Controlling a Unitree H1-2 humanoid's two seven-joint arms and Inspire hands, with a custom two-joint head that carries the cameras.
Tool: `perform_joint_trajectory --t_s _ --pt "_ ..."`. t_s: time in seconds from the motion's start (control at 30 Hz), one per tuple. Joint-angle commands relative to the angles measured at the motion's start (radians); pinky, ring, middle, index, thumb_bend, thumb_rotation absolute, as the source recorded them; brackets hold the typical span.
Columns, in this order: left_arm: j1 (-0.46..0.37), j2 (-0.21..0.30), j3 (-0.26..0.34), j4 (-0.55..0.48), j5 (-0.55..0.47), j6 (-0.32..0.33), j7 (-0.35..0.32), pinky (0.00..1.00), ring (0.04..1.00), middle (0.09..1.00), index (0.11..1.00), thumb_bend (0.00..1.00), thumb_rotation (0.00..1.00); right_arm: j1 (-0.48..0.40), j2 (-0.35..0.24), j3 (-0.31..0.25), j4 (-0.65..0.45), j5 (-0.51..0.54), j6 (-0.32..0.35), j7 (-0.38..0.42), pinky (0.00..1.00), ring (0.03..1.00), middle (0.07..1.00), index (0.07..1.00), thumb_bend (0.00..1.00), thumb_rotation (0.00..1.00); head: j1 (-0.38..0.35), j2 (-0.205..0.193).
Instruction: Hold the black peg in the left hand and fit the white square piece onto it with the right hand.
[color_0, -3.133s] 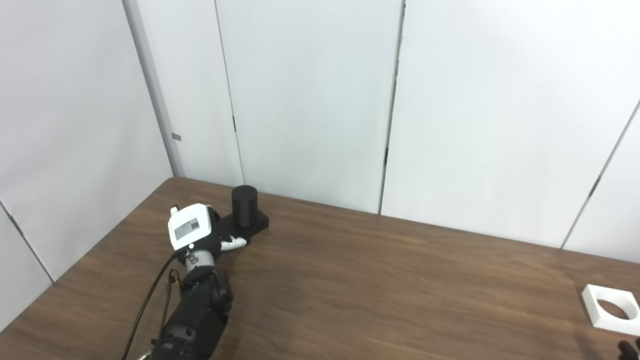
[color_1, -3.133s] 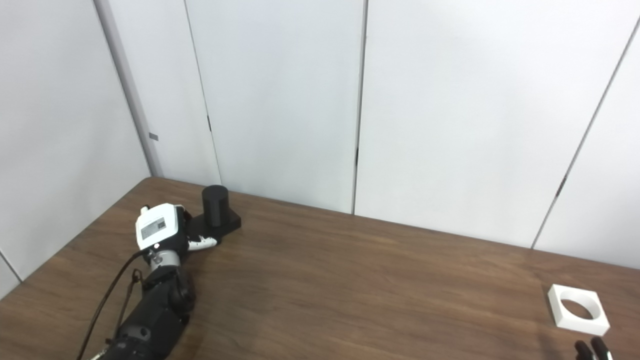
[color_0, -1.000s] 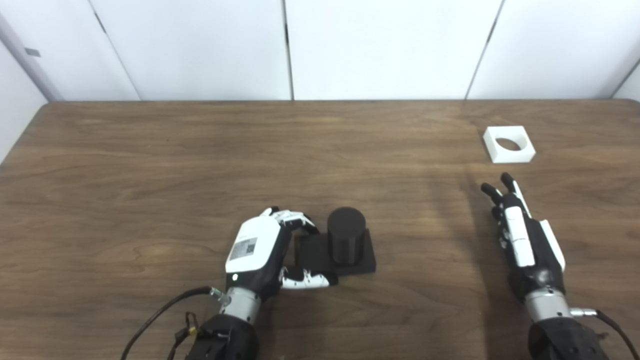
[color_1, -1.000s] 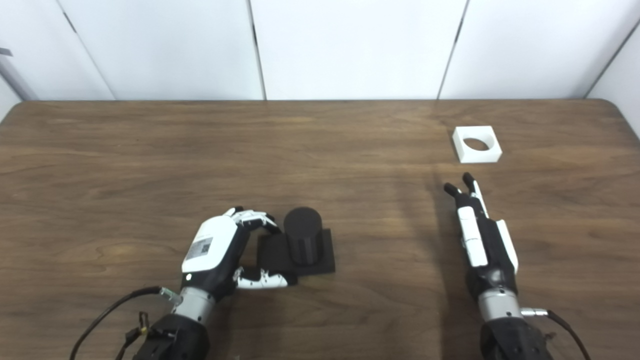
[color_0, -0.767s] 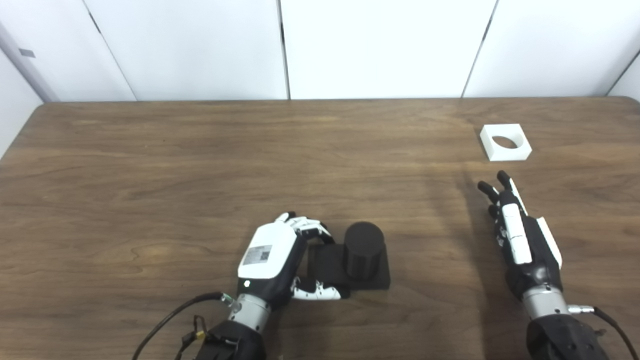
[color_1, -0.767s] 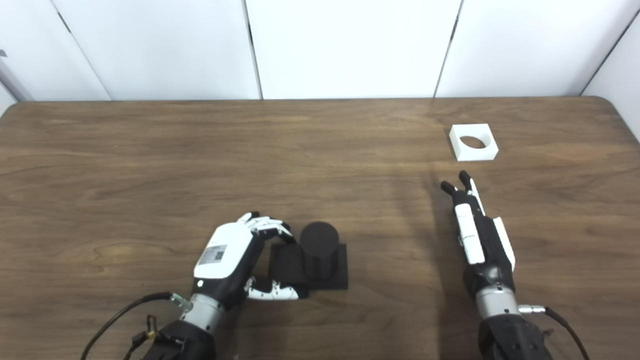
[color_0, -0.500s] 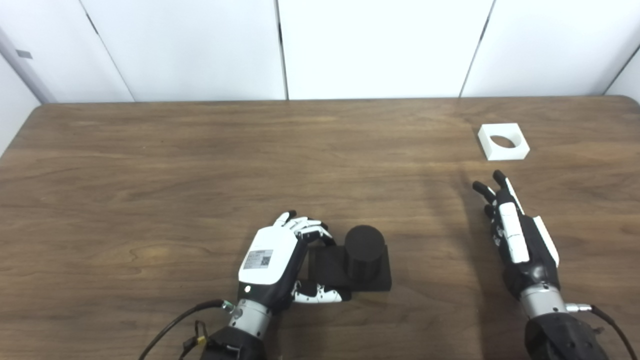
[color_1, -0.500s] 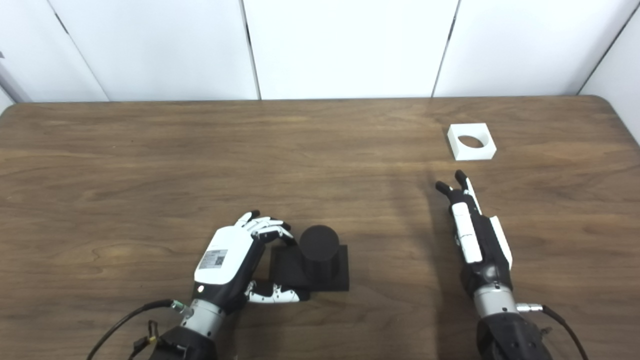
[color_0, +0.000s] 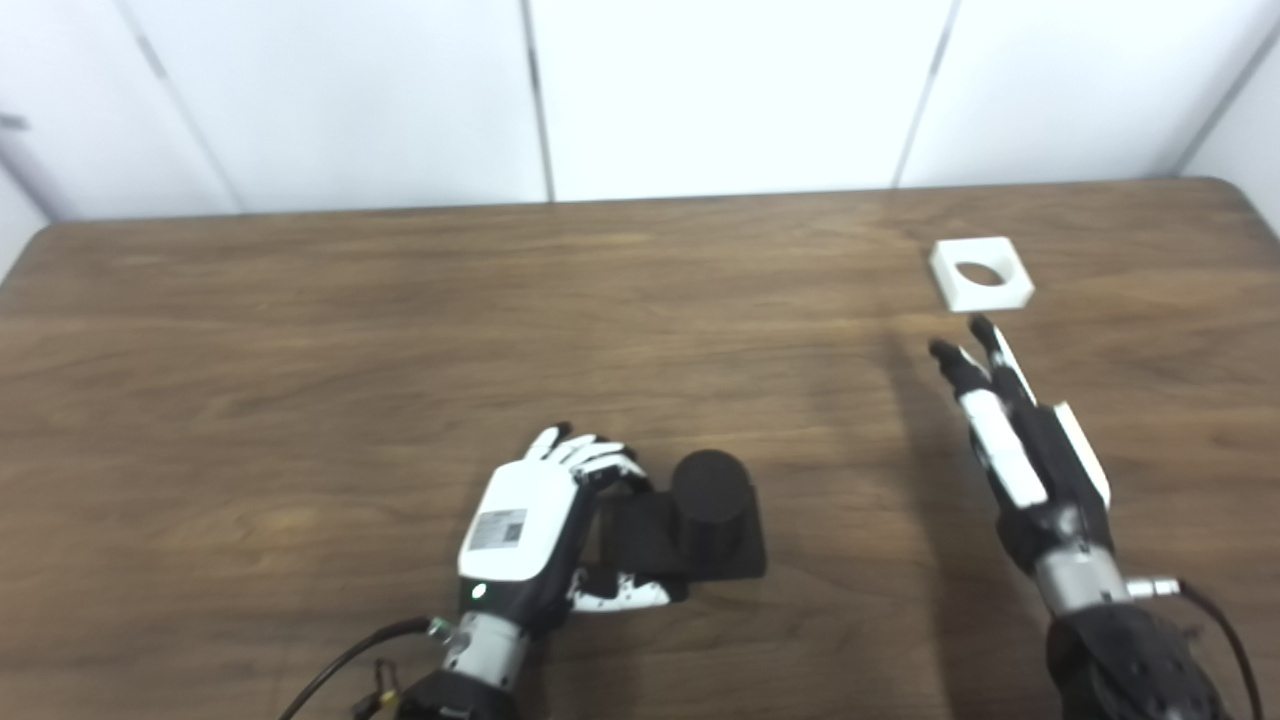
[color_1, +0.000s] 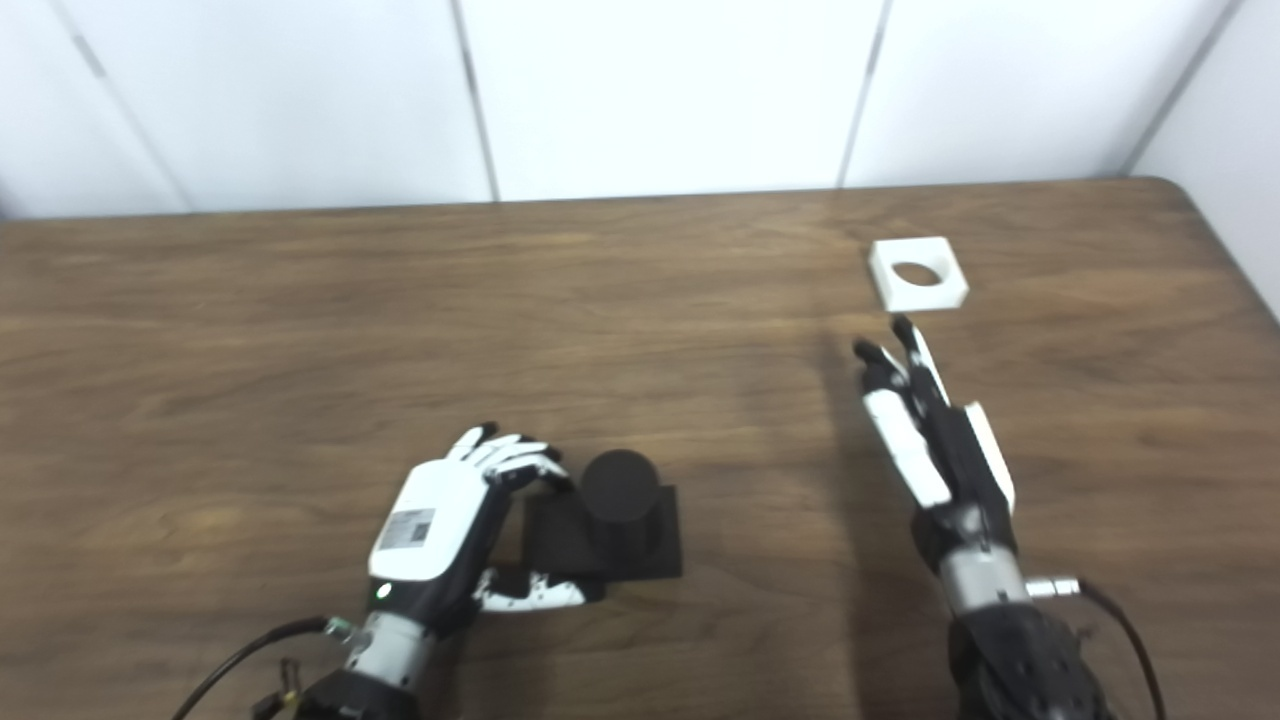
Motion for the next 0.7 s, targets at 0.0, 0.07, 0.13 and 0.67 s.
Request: perform_joint_trajectory --t_s 0.0,0.07,0.13,0.67 --pt "0.001 0.010 -0.006 0.015 0.021 -0.011 -0.021 0.93 0.835 0.772 0.488 0.51 0.05 -0.072 -0.093 -0.006 -0.052 -0.088 0.041 0.031 1.00 0.949 0.904 0.954 0.65 0.54 -0.028 0.000" --pt "0.000 0.011 -0.003 0.014 0.020 -0.008 -0.027 0.93 0.838 0.773 0.488 0.51 0.05 -0.109 -0.160 0.005 -0.058 -0.144 0.080 0.069 0.99 0.957 0.925 0.957 0.69 0.52 -0.044 -0.002" --pt "-0.002 0.014 0.000 0.011 0.027 -0.003 -0.035 0.93 0.836 0.771 0.488 0.51 0.05 -0.154 -0.254 0.029 -0.054 -0.250 0.100 0.131 0.95 0.948 0.932 0.954 0.71 0.49 -0.058 -0.004" --pt "-0.003 0.014 0.028 0.001 -0.007 0.010 -0.088 0.92 0.826 0.759 0.488 0.51 0.05 -0.511 -0.542 0.189 0.127 -0.706 0.102 0.600 1.00 1.000 1.000 0.935 0.90 0.25 -0.126 -0.023"
